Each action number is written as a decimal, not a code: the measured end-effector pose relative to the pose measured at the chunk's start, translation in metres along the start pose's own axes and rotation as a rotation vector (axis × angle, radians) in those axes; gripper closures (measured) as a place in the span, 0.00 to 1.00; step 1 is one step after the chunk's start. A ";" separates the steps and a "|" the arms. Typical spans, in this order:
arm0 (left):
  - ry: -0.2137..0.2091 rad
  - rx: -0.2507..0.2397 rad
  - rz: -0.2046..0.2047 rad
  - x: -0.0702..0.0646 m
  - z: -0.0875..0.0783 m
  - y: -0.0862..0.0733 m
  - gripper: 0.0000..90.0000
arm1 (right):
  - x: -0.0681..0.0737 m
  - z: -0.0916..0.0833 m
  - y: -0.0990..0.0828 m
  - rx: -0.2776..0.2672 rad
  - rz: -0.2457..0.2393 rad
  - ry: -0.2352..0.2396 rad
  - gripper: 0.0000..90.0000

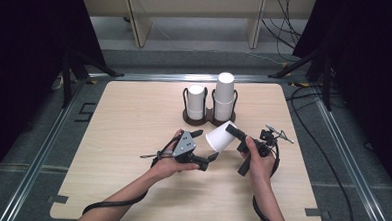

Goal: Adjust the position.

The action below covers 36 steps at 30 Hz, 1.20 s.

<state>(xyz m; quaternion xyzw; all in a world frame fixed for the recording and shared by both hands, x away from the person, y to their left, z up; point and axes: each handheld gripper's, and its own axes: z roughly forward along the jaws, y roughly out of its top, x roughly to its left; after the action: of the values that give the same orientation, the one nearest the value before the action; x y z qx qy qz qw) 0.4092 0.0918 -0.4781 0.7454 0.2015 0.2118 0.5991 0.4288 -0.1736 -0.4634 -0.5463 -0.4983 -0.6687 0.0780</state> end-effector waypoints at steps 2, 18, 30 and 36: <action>-0.002 -0.001 -0.003 0.000 0.002 -0.001 0.05 | 0.000 0.000 0.000 -0.002 0.002 -0.007 0.40; -0.011 -0.001 -0.022 0.000 0.013 -0.005 0.07 | 0.001 0.002 0.000 0.005 0.013 0.007 0.40; -0.006 -0.012 -0.023 0.002 0.018 -0.005 0.10 | 0.002 0.002 0.000 0.012 0.023 0.018 0.40; -0.004 0.003 -0.021 0.001 0.018 -0.005 0.10 | 0.002 0.003 -0.001 0.015 0.027 0.014 0.40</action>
<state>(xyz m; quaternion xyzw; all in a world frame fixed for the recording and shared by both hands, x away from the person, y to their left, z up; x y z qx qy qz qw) 0.4200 0.0786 -0.4865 0.7444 0.2086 0.2037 0.6006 0.4293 -0.1696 -0.4627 -0.5477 -0.4951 -0.6678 0.0947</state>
